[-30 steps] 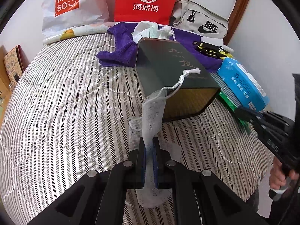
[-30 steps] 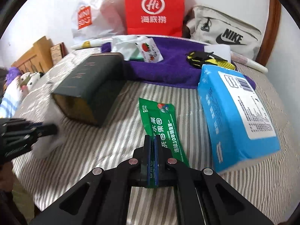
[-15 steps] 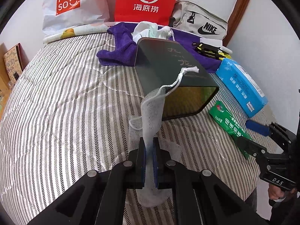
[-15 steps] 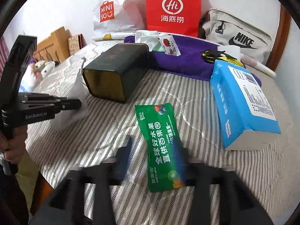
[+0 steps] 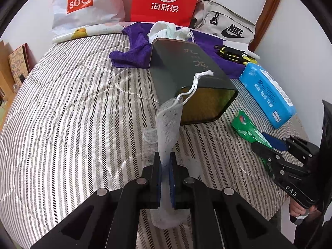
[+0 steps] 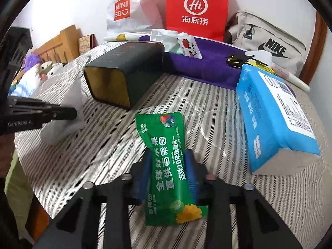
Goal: Organize soft objects
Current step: 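Carry the mesh bag with the left tool while the right tool carries the green packet toward the towel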
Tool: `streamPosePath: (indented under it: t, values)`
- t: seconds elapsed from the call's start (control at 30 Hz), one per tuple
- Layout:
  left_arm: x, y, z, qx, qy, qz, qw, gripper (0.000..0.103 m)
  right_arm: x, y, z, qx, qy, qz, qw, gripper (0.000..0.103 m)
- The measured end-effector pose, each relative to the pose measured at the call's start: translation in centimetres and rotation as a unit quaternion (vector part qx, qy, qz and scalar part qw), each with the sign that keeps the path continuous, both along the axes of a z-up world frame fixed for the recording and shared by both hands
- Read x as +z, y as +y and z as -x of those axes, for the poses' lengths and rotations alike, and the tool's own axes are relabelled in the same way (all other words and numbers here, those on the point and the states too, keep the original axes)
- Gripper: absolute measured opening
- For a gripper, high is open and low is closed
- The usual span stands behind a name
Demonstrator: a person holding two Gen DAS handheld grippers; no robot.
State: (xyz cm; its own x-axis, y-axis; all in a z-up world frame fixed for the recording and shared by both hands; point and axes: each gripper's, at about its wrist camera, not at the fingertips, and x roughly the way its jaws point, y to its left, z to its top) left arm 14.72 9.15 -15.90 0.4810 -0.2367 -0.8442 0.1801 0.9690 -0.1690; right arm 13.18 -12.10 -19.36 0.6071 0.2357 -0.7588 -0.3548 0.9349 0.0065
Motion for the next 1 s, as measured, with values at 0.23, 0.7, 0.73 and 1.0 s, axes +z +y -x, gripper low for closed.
streamPosePath:
  t: [0.23, 0.7, 0.73, 1.0]
  values:
    - [0.3, -0.8, 1.0, 0.015, -0.003, 0.024, 0.9996, 0.007, 1.4, -3.2, 1.9, -0.019, -0.002, -0.02, 1.0, 0.023]
    - [4.2, -3.4, 3.3, 0.024, -0.048, 0.014, 0.9985, 0.007, 4.4, -10.8, 5.8, -0.071, -0.026, -0.046, 0.996, 0.023]
    - [4.5, -3.5, 3.4, 0.024, -0.05, 0.015, 0.9983, 0.007, 4.7, -11.0, 6.0, -0.069, -0.029, -0.048, 0.996, 0.023]
    - [7.0, -4.7, 3.2, 0.022, -0.069, 0.013, 0.9973, 0.007, 7.8, -12.0, 7.1, -0.058, -0.059, -0.072, 0.994, 0.023]
